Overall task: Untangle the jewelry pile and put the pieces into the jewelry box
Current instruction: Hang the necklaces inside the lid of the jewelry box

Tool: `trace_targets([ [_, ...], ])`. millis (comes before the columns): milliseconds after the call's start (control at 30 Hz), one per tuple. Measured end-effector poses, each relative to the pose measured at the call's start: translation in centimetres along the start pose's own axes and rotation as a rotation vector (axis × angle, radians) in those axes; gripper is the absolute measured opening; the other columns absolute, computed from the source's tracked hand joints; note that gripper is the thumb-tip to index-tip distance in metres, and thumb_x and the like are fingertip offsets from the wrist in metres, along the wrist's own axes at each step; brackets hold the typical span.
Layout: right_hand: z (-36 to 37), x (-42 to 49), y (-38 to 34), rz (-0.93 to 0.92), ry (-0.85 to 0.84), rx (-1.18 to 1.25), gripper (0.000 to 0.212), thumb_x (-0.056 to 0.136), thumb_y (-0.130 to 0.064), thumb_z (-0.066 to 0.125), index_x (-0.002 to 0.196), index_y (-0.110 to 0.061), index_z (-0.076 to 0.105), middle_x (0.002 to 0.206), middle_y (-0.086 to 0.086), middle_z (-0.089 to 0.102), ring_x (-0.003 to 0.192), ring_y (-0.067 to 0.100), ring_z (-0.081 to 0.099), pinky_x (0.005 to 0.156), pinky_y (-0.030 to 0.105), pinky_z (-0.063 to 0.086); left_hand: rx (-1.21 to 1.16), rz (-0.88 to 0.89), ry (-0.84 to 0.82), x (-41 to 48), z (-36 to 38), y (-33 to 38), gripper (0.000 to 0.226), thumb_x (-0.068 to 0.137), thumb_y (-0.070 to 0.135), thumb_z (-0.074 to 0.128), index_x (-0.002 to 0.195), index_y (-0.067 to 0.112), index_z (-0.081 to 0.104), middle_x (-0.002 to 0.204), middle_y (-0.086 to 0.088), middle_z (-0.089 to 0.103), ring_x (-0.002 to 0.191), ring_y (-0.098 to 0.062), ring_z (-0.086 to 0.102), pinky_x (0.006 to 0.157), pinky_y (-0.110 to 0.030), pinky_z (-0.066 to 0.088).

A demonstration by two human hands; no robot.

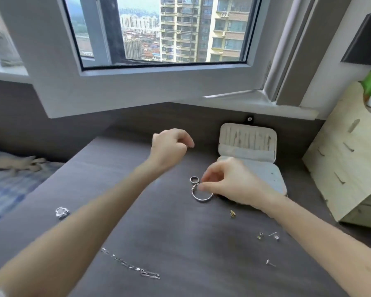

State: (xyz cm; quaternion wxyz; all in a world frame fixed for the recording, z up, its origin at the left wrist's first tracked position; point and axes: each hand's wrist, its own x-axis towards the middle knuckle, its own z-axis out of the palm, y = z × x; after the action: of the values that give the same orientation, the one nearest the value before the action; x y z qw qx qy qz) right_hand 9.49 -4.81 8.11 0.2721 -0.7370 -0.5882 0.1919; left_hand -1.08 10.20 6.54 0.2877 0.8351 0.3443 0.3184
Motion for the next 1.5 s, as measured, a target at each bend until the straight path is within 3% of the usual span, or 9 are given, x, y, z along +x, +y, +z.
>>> trace_targets([
  [100, 4.7, -2.9, -2.4, -0.145, -0.208, -0.049, 0.012, 0.076, -0.036, 0.075, 0.075, -0.024, 0.071, 0.066, -0.01, 0.06, 0.062, 0.004, 0.051, 0.057, 0.017, 0.037, -0.129, -0.141, -0.131, -3.8, -4.2, -2.0, 0.028, 0.052, 0.016, 0.043, 0.063, 0.03, 0.064, 0.076, 0.003, 0.067, 0.075, -0.019, 0.058, 0.071, -0.029, 0.043],
  [267, 10.1, -6.4, -4.5, -0.263, -0.309, -0.174, 0.023, 0.077, -0.04, 0.073, 0.088, -0.021, 0.068, 0.085, -0.008, 0.06, 0.08, 0.008, 0.051, 0.074, 0.022, 0.04, -0.185, -0.179, -0.302, -10.0, -8.5, -3.4, 0.017, 0.068, 0.003, 0.058, 0.069, 0.018, 0.066, 0.069, 0.003, 0.061, 0.055, 0.005, 0.05, 0.051, -0.008, 0.036],
  [533, 10.0, -7.3, -5.6, -0.174, -0.317, -0.13, 0.017, 0.091, -0.031, 0.059, 0.077, -0.022, 0.053, 0.078, -0.01, 0.054, 0.07, 0.002, 0.044, 0.064, 0.018, 0.032, 0.048, -0.004, -0.56, -17.0, -9.9, -5.0, 0.011, 0.08, 0.015, 0.072, 0.084, 0.025, 0.072, 0.082, 0.022, 0.062, 0.083, -0.004, 0.057, 0.076, -0.015, 0.041],
  [667, 7.7, -7.0, -6.5, -0.08, -0.254, 0.135, 0.014, 0.09, -0.022, 0.061, 0.078, -0.015, 0.06, 0.064, -0.012, 0.051, 0.054, -0.001, 0.041, 0.053, 0.013, 0.033, -0.013, 0.043, -0.528, -18.1, -8.9, -4.8, 0.013, 0.078, 0.024, 0.077, 0.091, 0.021, 0.074, 0.083, 0.019, 0.067, 0.082, -0.004, 0.061, 0.076, -0.013, 0.044],
  [833, 5.6, -6.9, -6.6, -0.081, -0.269, 0.238, 0.013, 0.091, -0.016, 0.062, 0.079, -0.015, 0.057, 0.057, -0.02, 0.056, 0.06, 0.005, 0.046, 0.061, 0.026, 0.039, -0.233, -0.006, -0.465, -17.6, -8.4, -2.4, 0.007, 0.082, 0.024, 0.072, 0.087, 0.019, 0.074, 0.078, 0.007, 0.071, 0.071, 0.0, 0.058, 0.071, -0.014, 0.045],
  [967, 3.9, -7.3, -6.8, -0.107, -0.239, 0.247, 0.012, 0.085, -0.014, 0.068, 0.078, -0.012, 0.059, 0.069, -0.004, 0.059, 0.064, 0.009, 0.048, 0.063, 0.029, 0.04, -0.425, -0.067, -0.532, -17.1, -8.7, -0.5, 0.009, 0.084, 0.018, 0.068, 0.085, 0.01, 0.072, 0.076, 0.002, 0.072, 0.076, -0.006, 0.065, 0.071, -0.013, 0.047],
  [1200, 1.8, -8.4, -6.5, -0.117, -0.184, 0.274, 0.013, 0.082, -0.004, 0.07, 0.091, -0.013, 0.069, 0.077, 0.0, 0.064, 0.071, 0.011, 0.057, 0.071, 0.034, 0.05, -0.27, 0.057, -0.463, -16.3, -7.2, 1.5, 0.014, 0.087, 0.021, 0.067, 0.075, 0.028, 0.067, 0.07, 0.019, 0.064, 0.068, -0.002, 0.056, 0.066, -0.014, 0.043],
  [1333, 1.0, -9.1, -6.3, -0.133, -0.143, 0.131, 0.017, 0.084, -0.006, 0.065, 0.097, -0.014, 0.072, 0.071, -0.008, 0.061, 0.062, 0.001, 0.053, 0.062, 0.022, 0.046, -0.189, 0.164, -0.33, -15.9, -6.7, 2.7, 0.013, 0.087, 0.016, 0.067, 0.076, 0.023, 0.068, 0.072, 0.014, 0.062, 0.071, 0.001, 0.059, 0.072, -0.017, 0.048],
  [1500, 0.6, -9.7, -6.3, -0.151, -0.03, -0.057, 0.014, 0.085, -0.008, 0.061, 0.085, -0.013, 0.074, 0.055, -0.014, 0.053, 0.051, -0.002, 0.048, 0.051, 0.012, 0.037, -0.114, 0.177, -0.281, -15.9, -6.8, 4.8, 0.021, 0.092, 0.013, 0.058, 0.073, 0.023, 0.059, 0.067, 0.012, 0.061, 0.059, 0.005, 0.056, 0.056, -0.007, 0.039],
])
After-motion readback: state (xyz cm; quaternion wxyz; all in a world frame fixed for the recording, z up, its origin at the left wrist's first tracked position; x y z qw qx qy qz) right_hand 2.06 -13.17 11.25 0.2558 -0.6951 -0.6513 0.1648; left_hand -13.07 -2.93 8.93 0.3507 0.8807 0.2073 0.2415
